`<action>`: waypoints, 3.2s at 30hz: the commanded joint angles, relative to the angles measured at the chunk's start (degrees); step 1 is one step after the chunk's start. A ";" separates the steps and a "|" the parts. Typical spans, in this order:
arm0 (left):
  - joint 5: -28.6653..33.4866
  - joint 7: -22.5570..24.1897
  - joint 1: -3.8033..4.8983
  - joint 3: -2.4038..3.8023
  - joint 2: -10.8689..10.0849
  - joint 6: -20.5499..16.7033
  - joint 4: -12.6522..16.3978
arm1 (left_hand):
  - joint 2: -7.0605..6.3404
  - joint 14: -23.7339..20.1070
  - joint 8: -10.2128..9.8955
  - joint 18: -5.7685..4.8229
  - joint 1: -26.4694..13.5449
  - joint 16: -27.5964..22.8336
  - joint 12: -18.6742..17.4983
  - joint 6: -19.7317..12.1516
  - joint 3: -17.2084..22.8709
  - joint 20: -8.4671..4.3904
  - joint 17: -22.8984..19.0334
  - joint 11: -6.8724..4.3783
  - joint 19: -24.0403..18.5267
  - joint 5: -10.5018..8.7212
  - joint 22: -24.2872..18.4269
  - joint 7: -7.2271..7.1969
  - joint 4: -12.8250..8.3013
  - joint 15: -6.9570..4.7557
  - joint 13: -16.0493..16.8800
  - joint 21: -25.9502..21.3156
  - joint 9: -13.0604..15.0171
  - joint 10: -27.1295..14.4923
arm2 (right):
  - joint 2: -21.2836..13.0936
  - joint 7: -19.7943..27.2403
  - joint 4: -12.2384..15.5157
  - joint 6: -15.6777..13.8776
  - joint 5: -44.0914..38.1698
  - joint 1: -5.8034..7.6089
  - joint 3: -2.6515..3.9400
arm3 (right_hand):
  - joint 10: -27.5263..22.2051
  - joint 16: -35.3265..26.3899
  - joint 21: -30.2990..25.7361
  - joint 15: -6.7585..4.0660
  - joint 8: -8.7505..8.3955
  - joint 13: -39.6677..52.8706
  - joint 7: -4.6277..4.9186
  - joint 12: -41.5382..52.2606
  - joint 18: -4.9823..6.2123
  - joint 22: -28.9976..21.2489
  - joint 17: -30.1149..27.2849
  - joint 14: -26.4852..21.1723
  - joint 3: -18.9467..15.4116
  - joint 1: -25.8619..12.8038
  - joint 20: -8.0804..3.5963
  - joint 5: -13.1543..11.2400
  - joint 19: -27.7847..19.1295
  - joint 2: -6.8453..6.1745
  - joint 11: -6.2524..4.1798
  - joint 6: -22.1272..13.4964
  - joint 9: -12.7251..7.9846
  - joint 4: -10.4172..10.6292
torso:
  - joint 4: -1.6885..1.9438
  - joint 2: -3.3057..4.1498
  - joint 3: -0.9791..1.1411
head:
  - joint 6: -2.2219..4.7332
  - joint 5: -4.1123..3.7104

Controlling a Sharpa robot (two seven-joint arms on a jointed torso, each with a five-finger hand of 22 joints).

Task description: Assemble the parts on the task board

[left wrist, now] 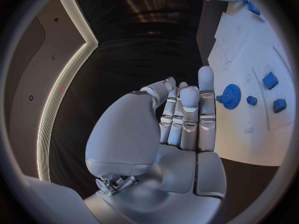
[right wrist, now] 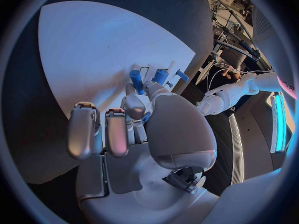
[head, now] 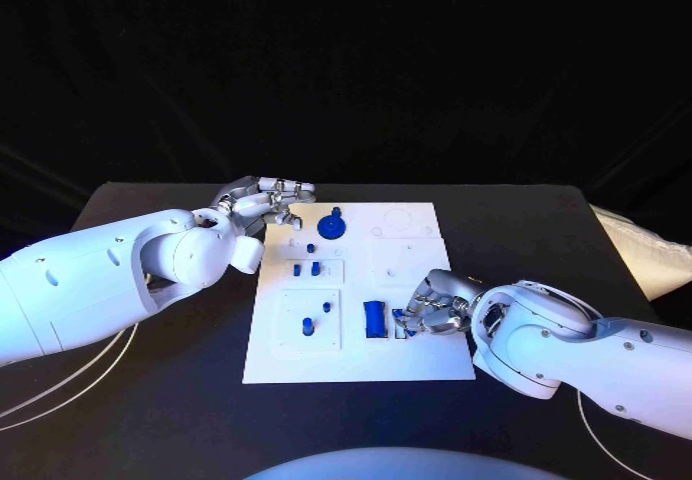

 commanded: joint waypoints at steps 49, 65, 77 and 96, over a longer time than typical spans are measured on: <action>-0.30 -0.74 0.01 0.03 -0.09 1.69 0.21 | 0.56 -0.54 0.44 0.66 0.14 -0.26 0.45 -0.57 -0.35 -0.17 -0.21 -0.06 0.06 0.18 -0.14 -0.06 -0.14 0.05 -0.09 -0.32 -0.08 -0.51 | -1.86 3.22 1.37 -1.08 -3.65 -0.36 -0.02 | 1.31 1.41 1.20 -0.55 0.93 1.69 -0.88 0.62 -0.68 1.86 3.32 3.97 -4.16 -4.02 -0.79 -4.07 0.78 0.85 -0.52 1.46 1.93 1.84 | -0.08 -0.04 0.01 | -0.32 0.03; 2.71 4.26 -1.02 -0.03 1.06 -1.01 -1.33 | 0.58 -9.79 0.92 0.60 -1.55 -11.42 1.63 -1.63 -2.13 0.55 -10.70 0.40 -5.65 0.05 -3.35 0.16 0.87 0.69 -0.40 -6.03 -0.16 -1.67 | -3.89 40.56 -9.28 -6.16 40.03 6.12 0.04 | -15.17 -32.85 -25.62 2.79 -4.37 -23.44 3.75 -33.61 5.68 -38.03 -35.24 -8.48 -2.03 9.63 2.05 -14.26 -16.77 2.37 3.52 -7.84 0.49 -6.03 | -0.34 -2.33 -0.67 | 1.25 -1.14; 8.70 9.68 -3.10 -0.05 4.55 -3.56 -7.54 | 0.47 -15.93 -1.07 0.59 -2.00 -43.98 -4.57 -3.39 -1.38 6.13 -26.15 2.24 -19.00 0.07 -19.63 0.22 2.58 5.67 -1.09 -25.42 -0.27 -2.12 | 4.68 55.18 -27.32 0.15 61.84 7.74 0.78 | -16.19 -66.19 -50.87 8.41 -6.22 -48.57 6.11 -51.57 5.43 -53.36 -55.13 -19.76 8.73 12.14 7.11 -19.25 -24.99 1.34 7.70 -9.77 -3.34 -10.21 | -0.27 -5.11 -0.78 | 3.72 -1.88; 5.36 11.33 -5.54 0.37 5.52 -12.32 -5.18 | 7.39 -47.18 -7.51 -4.20 -44.75 -57.26 -12.88 -34.58 -16.13 -0.22 -34.81 -1.94 -47.02 -5.03 -38.84 -5.48 0.25 -0.85 -4.65 -32.97 -4.06 -36.24 | 8.30 56.30 -27.61 -10.18 64.98 5.47 1.56 | -49.40 -81.60 -70.12 4.51 -9.73 -66.08 0.70 -58.27 0.72 -66.20 -69.93 -54.00 0.52 -34.62 2.80 -27.86 -54.91 4.75 0.68 -39.95 -14.96 -13.38 | 0.20 -8.00 0.77 | 8.98 -0.79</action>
